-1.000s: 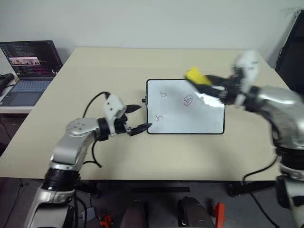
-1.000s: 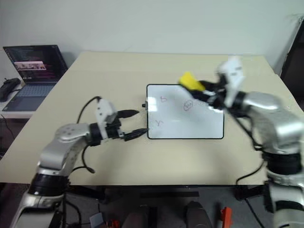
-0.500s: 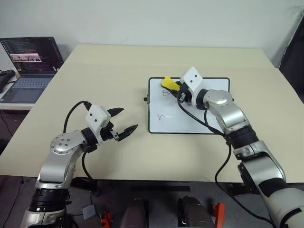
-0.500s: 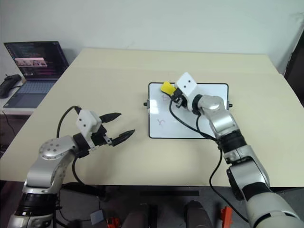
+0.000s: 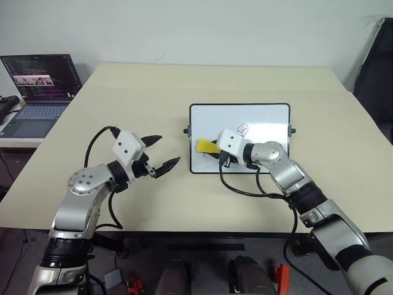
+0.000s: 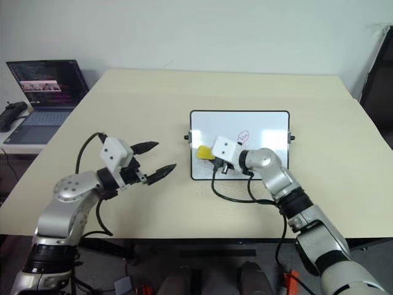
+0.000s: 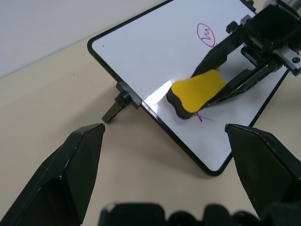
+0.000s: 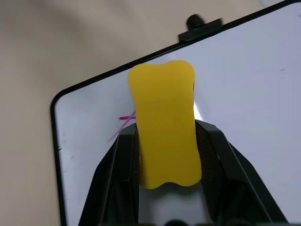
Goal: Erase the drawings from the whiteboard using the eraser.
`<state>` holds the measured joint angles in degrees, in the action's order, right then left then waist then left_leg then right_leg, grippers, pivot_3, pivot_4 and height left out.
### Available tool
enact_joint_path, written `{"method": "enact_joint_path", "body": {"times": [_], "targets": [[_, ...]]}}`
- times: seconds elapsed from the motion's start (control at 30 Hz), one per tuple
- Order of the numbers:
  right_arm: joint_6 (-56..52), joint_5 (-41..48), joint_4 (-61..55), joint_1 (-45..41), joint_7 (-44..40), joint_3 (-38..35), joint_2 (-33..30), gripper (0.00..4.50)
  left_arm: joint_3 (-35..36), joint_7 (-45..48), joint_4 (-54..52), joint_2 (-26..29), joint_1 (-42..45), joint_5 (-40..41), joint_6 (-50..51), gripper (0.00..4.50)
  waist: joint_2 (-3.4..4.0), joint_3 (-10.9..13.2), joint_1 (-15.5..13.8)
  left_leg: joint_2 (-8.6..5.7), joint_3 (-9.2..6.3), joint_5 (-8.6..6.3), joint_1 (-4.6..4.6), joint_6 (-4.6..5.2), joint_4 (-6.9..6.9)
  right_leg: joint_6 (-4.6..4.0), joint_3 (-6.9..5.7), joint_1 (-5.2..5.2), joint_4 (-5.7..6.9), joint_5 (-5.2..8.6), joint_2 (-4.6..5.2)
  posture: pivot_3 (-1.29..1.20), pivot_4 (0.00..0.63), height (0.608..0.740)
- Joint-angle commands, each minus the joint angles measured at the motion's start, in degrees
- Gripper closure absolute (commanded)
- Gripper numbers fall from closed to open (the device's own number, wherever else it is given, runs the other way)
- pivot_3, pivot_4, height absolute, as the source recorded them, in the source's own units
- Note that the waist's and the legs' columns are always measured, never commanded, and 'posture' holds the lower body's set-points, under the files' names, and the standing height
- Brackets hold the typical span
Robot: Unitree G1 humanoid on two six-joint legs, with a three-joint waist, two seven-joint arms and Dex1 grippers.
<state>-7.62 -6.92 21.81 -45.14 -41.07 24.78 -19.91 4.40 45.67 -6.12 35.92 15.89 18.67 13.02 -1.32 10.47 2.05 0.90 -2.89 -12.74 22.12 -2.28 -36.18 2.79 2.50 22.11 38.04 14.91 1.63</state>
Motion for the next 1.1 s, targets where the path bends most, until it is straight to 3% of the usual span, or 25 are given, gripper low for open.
{"method": "enact_joint_path", "body": {"times": [0.03,0.2,0.4,0.57,0.67,0.83,1.1], "targets": [[-3.37,-2.05,3.87,-0.19,3.09,-2.81,-0.77,3.17,0.05,0.35,0.39,-0.23,1.53,-0.49,-1.41,0.0,0.0,0.0,-0.03,0.01,0.0,0.01,-0.07,0.01,0.0,0.01,0.0,-0.05,0.0,0.01,-0.01,0.0,0.15,0.74],[-5.63,3.8,-0.2,-2.21,1.59,-9.03,-0.25,3.18,-0.49,0.88,1.67,-0.49,2.94,-0.81,-1.83,0.0,-0.01,0.01,-0.34,0.03,-0.02,0.13,-0.1,0.04,0.0,0.01,0.0,-0.08,-0.02,0.05,-0.04,0.0,0.15,0.74],[-19.69,19.74,-18.61,-2.91,-5.02,-19.32,-0.5,3.18,-0.69,2.33,1.98,-0.32,3.69,-0.57,-1.86,0.0,0.02,0.05,-0.18,0.05,-0.04,0.14,0.67,0.0,0.07,-0.13,-0.04,0.58,-0.01,-0.17,-0.03,0.0,0.15,0.74],[-30.45,29.88,-35.24,2.78,-12.59,-23.74,-10.58,3.18,0.0,5.8,0.69,1.23,5.28,1.85,0.42,0.0,0.04,0.06,-0.31,0.13,-0.11,0.1,1.36,-0.05,0.14,-0.16,-0.18,1.27,-0.08,-0.09,-0.06,0.0,0.15,0.74],[-30.0,30.14,-40.06,11.44,-18.59,-25.58,-21.76,3.18,1.3,8.73,0.3,3.91,5.07,3.24,1.99,0.0,0.01,0.06,-0.7,0.1,-0.17,0.02,1.53,-0.11,0.13,-0.09,-0.27,1.26,-0.31,-0.03,-0.02,0.0,0.15,0.74],[-25.96,27.15,-38.92,21.38,-21.44,-27.46,-33.22,3.18,2.29,13.93,-0.62,9.07,2.66,5.3,4.63,0.0,0.06,0.14,-0.04,-0.06,-0.01,0.02,1.5,-0.1,0.1,0.01,-0.12,1.26,-0.31,-0.04,0.12,0.0,0.15,0.74],[-22.63,27.67,-35.15,22.19,-21.36,-29.83,-34.97,3.18,2.04,14.94,1.57,10.28,4.96,4.7,5.24,0.0,0.04,0.16,0.15,0.3,0.11,0.03,1.23,-0.11,0.07,0.19,0.0,1.17,-0.16,0.11,-0.28,0.0,0.15,0.74]]}}
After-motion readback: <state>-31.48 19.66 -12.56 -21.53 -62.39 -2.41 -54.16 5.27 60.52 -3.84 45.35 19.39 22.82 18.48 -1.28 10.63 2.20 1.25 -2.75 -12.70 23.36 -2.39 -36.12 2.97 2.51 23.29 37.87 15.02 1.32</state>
